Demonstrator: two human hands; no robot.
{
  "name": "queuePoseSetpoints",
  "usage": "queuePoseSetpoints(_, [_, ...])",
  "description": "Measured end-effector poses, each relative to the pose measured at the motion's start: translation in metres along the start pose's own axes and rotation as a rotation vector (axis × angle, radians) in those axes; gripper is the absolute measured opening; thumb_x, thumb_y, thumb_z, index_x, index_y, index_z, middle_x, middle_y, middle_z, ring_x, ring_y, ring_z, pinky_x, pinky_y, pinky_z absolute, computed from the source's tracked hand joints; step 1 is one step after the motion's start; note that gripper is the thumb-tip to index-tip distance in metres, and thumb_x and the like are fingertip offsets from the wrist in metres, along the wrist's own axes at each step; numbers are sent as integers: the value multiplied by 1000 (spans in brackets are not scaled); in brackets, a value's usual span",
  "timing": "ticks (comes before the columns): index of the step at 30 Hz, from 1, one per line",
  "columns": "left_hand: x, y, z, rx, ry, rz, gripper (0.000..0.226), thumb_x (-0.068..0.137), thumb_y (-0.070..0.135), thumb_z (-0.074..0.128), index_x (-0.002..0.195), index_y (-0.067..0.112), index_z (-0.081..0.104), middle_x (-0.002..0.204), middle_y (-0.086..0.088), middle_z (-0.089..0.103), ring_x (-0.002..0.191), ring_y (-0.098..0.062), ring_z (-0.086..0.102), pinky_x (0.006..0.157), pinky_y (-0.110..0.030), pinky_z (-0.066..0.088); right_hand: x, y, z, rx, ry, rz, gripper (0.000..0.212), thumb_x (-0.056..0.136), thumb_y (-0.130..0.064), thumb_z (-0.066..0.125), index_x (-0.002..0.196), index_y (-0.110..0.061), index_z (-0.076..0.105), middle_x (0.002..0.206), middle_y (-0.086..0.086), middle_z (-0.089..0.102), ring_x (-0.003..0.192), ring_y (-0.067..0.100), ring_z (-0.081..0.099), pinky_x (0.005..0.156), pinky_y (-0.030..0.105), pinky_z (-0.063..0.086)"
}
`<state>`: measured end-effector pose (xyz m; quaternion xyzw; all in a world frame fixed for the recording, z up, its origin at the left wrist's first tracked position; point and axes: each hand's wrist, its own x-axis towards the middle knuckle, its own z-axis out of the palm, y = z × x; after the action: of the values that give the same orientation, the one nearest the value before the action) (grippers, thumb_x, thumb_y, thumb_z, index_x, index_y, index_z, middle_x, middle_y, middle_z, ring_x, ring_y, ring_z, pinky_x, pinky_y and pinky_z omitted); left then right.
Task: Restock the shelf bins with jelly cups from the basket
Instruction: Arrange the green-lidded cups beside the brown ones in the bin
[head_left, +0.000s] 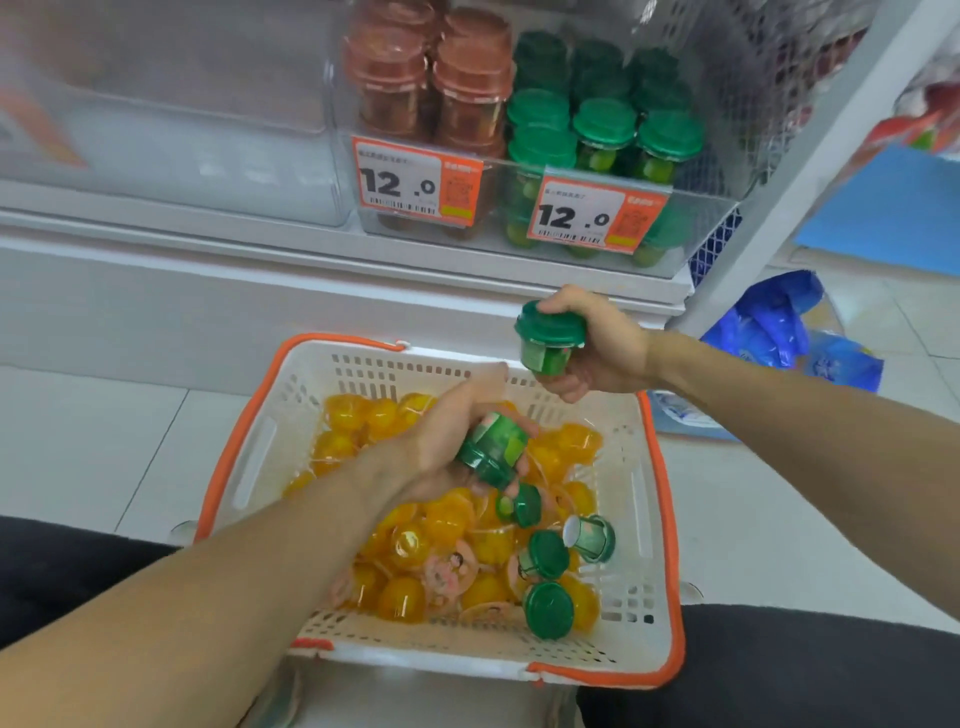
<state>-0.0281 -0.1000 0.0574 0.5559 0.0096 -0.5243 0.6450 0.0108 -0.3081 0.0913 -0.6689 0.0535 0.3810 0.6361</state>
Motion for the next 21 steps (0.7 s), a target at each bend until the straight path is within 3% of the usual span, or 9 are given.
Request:
queuePoseSetpoints(3, [-26, 58, 11, 116, 6, 99, 75, 88, 77, 33, 97, 8, 60, 73, -19, 63, 59, -31, 59, 50, -31, 25, -12, -39, 14, 68, -44, -98, 53, 80, -59, 38, 66, -8, 44, 71, 13, 12, 59, 21, 11, 58, 39, 5])
queuePoseSetpoints(7, [-63, 110, 19, 301, 22, 148, 74, 89, 74, 27, 96, 7, 59, 73, -20, 64, 57, -32, 60, 46, -29, 17, -32, -72, 31, 50, -100, -198, 63, 81, -63, 30, 54, -9, 47, 63, 6, 12, 55, 19, 5, 58, 36, -3])
queuePoseSetpoints(10, [-84, 127, 24, 338, 4, 179, 72, 87, 73, 28, 92, 8, 60, 76, -22, 65, 58, -33, 60, 50, -32, 13, -49, -94, 40, -5, -134, -236, 66, 81, -65, 27, 54, -8, 48, 63, 8, 13, 54, 20, 5, 53, 37, 1])
queuePoseSetpoints(13, [-93, 128, 24, 288, 15, 222, 77, 83, 78, 29, 92, 9, 60, 78, -22, 66, 57, -32, 61, 58, -40, 9, -58, -107, 44, -103, -34, -212, 65, 86, -67, 23, 62, -10, 44, 65, 5, 14, 56, 17, 5, 54, 33, 4])
queuePoseSetpoints(16, [-91, 132, 22, 275, 87, 292, 82, 80, 84, 26, 97, 14, 65, 82, -19, 67, 59, -31, 63, 51, -31, 17, -61, -112, 49, -161, 98, -130, 67, 91, -72, 23, 76, -13, 50, 63, 0, 16, 55, 16, 6, 55, 32, 4])
queuePoseSetpoints(21, [-87, 143, 20, 290, 207, 315, 60, 86, 73, 42, 86, 19, 68, 77, -11, 67, 59, -28, 65, 44, -22, 21, -62, -111, 52, -337, 150, -10, 97, 85, -83, 11, 70, -2, 62, 49, 3, 33, 42, 15, 22, 44, 26, 17])
